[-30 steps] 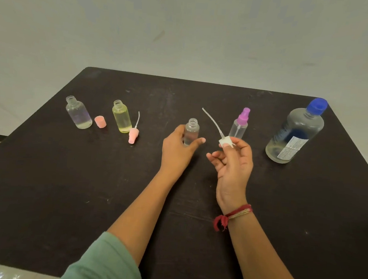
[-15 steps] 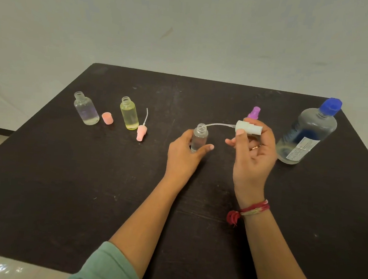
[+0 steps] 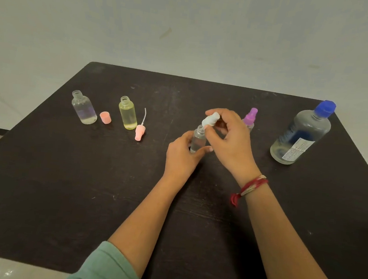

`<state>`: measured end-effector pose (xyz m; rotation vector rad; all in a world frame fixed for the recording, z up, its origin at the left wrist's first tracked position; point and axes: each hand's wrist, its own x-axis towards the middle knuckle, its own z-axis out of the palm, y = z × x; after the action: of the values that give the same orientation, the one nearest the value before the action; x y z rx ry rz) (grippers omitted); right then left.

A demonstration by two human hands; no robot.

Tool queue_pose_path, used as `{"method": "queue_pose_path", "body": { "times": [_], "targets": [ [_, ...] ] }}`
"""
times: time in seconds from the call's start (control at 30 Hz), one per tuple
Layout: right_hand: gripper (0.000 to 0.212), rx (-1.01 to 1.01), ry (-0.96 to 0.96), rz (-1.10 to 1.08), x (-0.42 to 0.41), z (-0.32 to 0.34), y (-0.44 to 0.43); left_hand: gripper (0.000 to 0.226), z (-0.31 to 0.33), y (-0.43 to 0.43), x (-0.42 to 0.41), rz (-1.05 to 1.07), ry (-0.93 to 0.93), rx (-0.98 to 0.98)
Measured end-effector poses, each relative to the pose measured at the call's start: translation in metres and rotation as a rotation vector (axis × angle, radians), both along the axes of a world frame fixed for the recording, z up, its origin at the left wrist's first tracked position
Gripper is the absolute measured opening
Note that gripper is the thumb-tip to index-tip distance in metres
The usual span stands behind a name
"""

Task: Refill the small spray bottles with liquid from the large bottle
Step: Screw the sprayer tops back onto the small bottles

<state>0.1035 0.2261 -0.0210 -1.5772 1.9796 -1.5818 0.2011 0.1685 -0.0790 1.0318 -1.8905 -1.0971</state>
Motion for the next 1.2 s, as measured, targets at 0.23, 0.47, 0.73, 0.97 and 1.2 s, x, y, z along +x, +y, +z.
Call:
{"method": "queue_pose_path", "body": {
  "times": [0.23, 0.47, 0.73, 0.97, 1.2],
  "targets": [
    [0.024, 0.065, -0.097, 0.024, 0.003, -0.012, 0.004, 0.031, -0.001, 0.003, 0.002, -0.022, -0.031, -0.038],
    [0.011, 0.250, 0.118, 0.061, -0.008, 0.010, -0.006, 0.037, 0.001, 0.004, 0.002, -0.025, -0.043, -0.037],
    [0.018, 0.307, 0.093, -0.076, -0.001, 0.007, -0.003, 0.045, 0.001, 0.004, 0.001, -0.028, -0.044, -0.016],
    [0.054, 0.117, -0.265, 0.055, 0.010, -0.021, 0.019, 0.029, -0.002, 0.011, 0.005, -0.082, -0.069, 0.012],
    [0.041, -0.033, -0.393, 0.042, 0.009, -0.028, 0.020, 0.030, -0.001, 0.014, 0.005, -0.100, -0.038, -0.001]
  ]
}}
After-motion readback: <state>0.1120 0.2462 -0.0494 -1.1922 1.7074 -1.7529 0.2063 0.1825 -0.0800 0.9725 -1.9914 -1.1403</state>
